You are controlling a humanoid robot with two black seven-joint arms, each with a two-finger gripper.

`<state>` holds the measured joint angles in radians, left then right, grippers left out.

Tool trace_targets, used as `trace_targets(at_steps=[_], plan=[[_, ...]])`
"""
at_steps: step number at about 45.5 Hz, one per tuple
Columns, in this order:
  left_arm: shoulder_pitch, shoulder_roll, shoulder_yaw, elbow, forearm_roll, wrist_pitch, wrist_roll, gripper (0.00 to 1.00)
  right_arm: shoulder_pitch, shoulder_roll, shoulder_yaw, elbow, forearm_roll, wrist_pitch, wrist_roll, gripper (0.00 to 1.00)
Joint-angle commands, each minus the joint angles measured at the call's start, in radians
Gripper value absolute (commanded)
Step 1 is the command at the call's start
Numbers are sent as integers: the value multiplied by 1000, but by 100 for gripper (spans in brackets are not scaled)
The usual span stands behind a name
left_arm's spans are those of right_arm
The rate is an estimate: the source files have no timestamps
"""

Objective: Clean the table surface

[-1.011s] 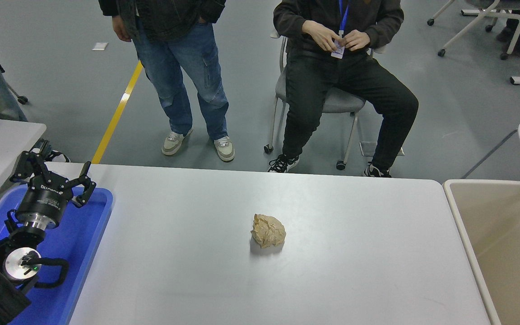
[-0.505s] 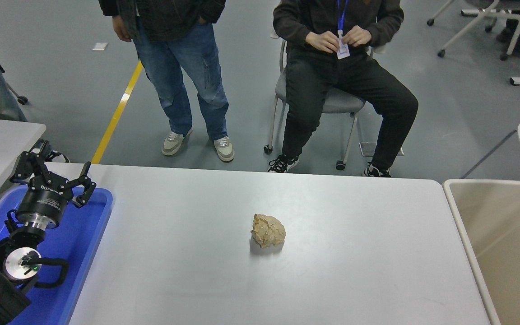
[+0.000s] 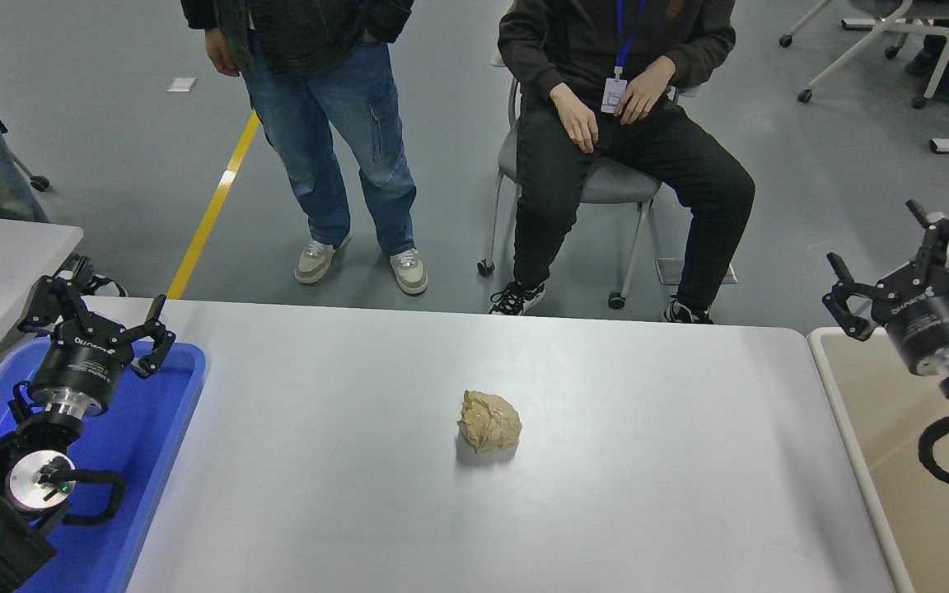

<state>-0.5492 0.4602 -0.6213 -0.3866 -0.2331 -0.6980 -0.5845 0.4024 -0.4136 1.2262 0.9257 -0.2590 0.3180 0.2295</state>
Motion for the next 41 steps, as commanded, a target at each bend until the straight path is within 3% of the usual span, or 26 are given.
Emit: trace_targets(at_steps=[1,6,17,29,41], plan=[[0,0,0,0,0,0,0,100,-4,52,-31,70,-16,-134,7,99],[0,0,0,0,0,0,0,100,-4,59,-33,61,-19,-207,31,99],[0,0,0,0,0,0,0,100,-51,64,-33,55,-54,-215,149,99],[0,0,0,0,0,0,0,100,-88,68,-45,4,-258,-217,237,99],[0,0,0,0,0,0,0,100,-93,81,-50,-14,-255,-220,246,99]])
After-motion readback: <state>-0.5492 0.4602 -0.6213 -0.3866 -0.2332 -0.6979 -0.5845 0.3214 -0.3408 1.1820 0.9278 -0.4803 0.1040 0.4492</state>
